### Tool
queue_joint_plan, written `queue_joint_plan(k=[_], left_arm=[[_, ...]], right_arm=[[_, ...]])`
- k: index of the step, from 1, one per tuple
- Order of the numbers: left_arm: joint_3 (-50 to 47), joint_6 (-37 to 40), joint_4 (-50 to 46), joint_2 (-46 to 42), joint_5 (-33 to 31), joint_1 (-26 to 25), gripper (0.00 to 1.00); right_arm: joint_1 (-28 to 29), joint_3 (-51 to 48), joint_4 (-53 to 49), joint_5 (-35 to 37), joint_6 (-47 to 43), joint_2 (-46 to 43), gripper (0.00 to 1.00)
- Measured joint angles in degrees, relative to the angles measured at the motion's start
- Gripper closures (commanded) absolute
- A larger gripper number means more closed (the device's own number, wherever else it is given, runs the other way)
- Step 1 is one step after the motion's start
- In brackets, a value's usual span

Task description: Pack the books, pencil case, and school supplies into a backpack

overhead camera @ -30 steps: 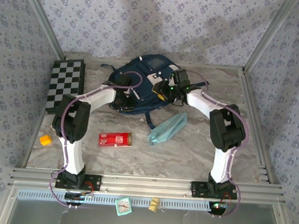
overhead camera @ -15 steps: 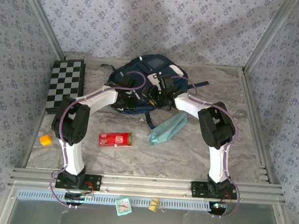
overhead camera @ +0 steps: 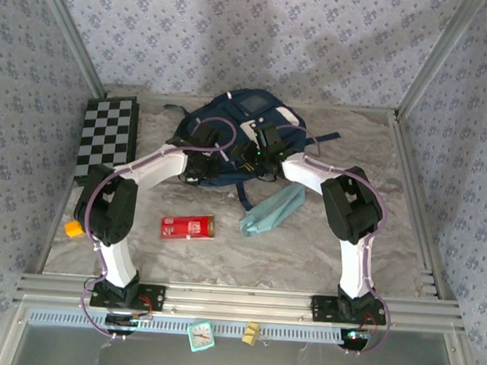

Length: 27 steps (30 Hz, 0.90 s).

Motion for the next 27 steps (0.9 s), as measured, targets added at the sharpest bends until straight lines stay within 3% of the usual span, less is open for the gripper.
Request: queue_joint_plan(k=[7, 15, 21, 22, 27], left_arm=[[-2.29, 0.17, 1.11, -3.48, -0.04, -2.36, 1.00], [-1.51, -2.86, -3.19, -3.19, 0.74, -13.35, 1.00], [2.71, -3.89, -3.89, 1.27, -1.20, -10.64, 0.99], [2.71, -3.87, -3.74, 1.22, -1.60, -10.16, 0.93], [5.75, -4.55, -2.93, 1.53, -1.84, -7.23, 0.88]], right_arm=[[-3.61, 3.91, -5.14, -5.90, -5.86, 1.44, 0.66], [-10.49, 11.96, -17.59, -11.89, -14.45, 4.35, 0.72], [-13.35, 12.76, -21.31, -12.92, -17.92, 4.79, 0.62], [-13.33, 11.87, -20.70, -12.79, -18.08, 4.35, 0.60], [-12.55, 5.46, -14.75, -12.22, -16.09, 0.81, 0.40]])
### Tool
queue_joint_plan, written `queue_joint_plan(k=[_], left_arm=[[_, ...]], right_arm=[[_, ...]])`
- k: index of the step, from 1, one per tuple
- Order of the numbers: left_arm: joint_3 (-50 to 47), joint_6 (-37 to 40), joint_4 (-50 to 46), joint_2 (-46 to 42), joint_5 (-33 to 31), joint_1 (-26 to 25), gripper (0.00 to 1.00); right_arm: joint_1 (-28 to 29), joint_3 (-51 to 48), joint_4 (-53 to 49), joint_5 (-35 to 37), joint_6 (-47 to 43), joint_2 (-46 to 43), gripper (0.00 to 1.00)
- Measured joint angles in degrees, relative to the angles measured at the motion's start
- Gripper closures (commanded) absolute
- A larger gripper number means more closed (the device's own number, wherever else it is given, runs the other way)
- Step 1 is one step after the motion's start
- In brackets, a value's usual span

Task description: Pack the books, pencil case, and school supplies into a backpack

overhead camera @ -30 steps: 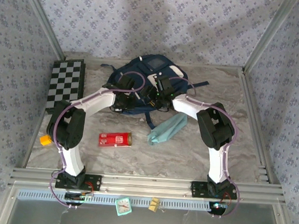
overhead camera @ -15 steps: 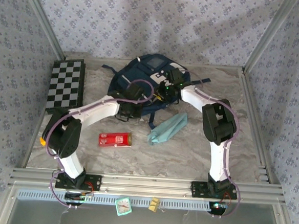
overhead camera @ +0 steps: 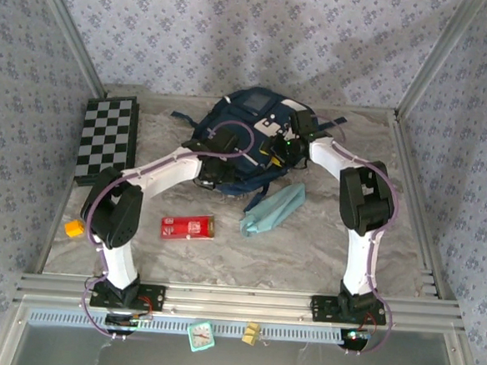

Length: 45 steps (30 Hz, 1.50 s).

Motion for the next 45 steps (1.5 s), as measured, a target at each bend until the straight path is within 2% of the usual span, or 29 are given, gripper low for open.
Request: queue_joint_plan(k=[6, 11, 13, 17, 19, 25, 28, 35, 45], left_arm=[[2.99, -1.33, 0.63, 0.72, -1.05, 2.16, 0.88], [2.95, -2.43, 0.70, 1.05, -0.81, 2.47, 0.88], [2.95, -2.82, 0.90, 1.05, -0.79, 2.47, 0.88], [2.62, -3.45, 1.44, 1.05, -0.79, 2.47, 0.86], [2.03, -3.76, 2.19, 1.05, -0.76, 2.47, 0.81], [1.81, -3.82, 2.45, 1.05, 0.35, 2.49, 0.75], [1.81, -3.98, 2.75, 1.05, 0.76, 2.49, 0.68], [2.12, -3.28, 2.84, 1.05, 1.14, 1.73, 0.58], [7.32, -2.73, 1.03, 4.63, 0.87, -0.52, 0.61]], right_arm=[[2.58, -4.20, 2.54, 3.65, 3.50, -3.87, 0.34], [5.03, -5.33, 4.24, 5.27, 7.43, -4.98, 0.33], [5.70, -5.38, 5.05, 5.53, 8.96, -4.90, 0.38], [6.21, -5.22, 7.37, 4.55, 11.17, -3.67, 0.52], [6.43, -5.20, 7.74, 4.07, 11.72, -2.97, 0.58], [6.29, -4.92, 8.74, 3.34, 14.27, -2.84, 0.80], [6.12, -4.83, 9.20, 2.89, 15.78, -2.80, 0.91], [6.12, -4.83, 11.02, 1.92, 19.08, -2.80, 1.00], [6.14, -6.40, 15.23, 0.66, 23.21, -2.99, 1.00]])
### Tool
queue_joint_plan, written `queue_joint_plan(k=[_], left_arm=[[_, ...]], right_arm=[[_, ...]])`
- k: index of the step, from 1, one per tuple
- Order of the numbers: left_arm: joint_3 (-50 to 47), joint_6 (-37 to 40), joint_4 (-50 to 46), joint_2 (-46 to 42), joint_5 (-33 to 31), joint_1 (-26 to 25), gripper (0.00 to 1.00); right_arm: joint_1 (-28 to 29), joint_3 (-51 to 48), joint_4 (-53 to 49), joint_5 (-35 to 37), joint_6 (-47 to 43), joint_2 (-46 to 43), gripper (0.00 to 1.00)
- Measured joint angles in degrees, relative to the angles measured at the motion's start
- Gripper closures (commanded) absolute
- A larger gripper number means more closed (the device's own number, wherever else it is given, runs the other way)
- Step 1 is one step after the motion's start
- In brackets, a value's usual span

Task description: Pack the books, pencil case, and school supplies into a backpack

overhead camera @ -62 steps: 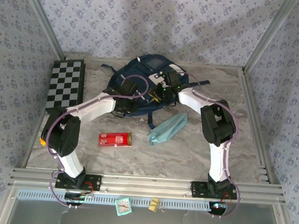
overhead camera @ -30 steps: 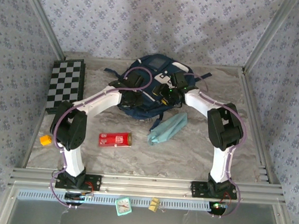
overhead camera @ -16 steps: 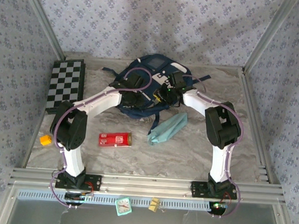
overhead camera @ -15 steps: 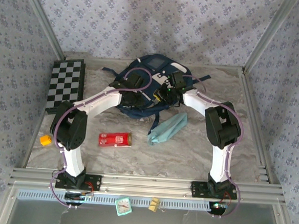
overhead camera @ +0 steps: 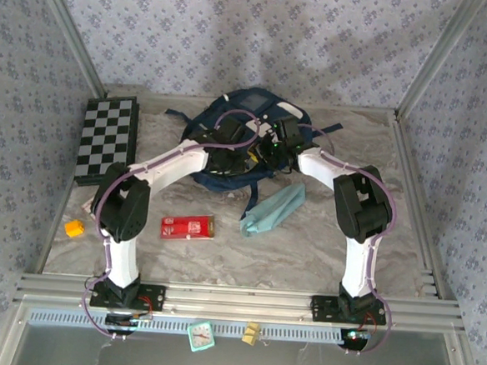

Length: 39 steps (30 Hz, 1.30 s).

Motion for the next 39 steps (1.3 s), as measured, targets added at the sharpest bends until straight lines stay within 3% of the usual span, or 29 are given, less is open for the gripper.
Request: queue_joint_plan(k=[29, 39], left_arm=[[-0.92, -4.20, -3.45, 4.13, -2.86, -0.90, 0.62], [0.44, -5.22, -3.87, 7.04, -2.78, -0.68, 0.77]], right_arm=[[0.11, -0.07, 0.87, -0.20, 0.79, -0.31, 1.00], [0.11, -0.07, 0.92, -0.20, 0.79, -0.31, 1.00]])
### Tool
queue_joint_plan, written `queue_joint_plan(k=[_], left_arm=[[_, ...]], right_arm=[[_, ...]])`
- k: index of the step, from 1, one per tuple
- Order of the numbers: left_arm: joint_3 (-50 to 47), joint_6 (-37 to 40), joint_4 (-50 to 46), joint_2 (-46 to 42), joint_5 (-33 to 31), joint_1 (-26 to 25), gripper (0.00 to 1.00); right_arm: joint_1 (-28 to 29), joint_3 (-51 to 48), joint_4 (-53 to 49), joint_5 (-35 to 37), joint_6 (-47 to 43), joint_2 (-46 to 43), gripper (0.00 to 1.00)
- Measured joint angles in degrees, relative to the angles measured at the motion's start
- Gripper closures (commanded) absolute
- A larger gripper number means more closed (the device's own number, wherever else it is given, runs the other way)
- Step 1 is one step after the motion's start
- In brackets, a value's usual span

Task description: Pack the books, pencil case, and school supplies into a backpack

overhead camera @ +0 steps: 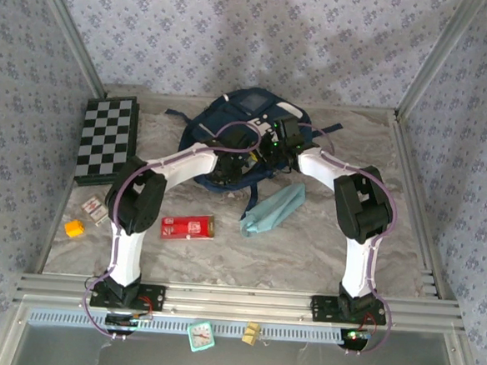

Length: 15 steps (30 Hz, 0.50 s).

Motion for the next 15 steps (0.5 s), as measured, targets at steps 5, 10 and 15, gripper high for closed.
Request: queue_joint_plan(k=[5, 10, 15], left_arm=[[0.17, -0.22, -0.11, 0.28, 0.17, 0.33, 0.94], [-2.36, 0.55, 0.59, -2.78, 0.22, 1.14, 1.00], [-8.02, 2.05, 2.86, -9.09, 0.46, 3.45, 1.00]], right_arm=[[-0.02, -0.02, 0.17, -0.04, 0.00, 0.00, 1.00], [-0.44, -0.04, 0.37, -1.01, -0.02, -0.07, 1.00], [-1.62, -0.04, 0.39, -3.13, -0.04, -0.59, 1.00]])
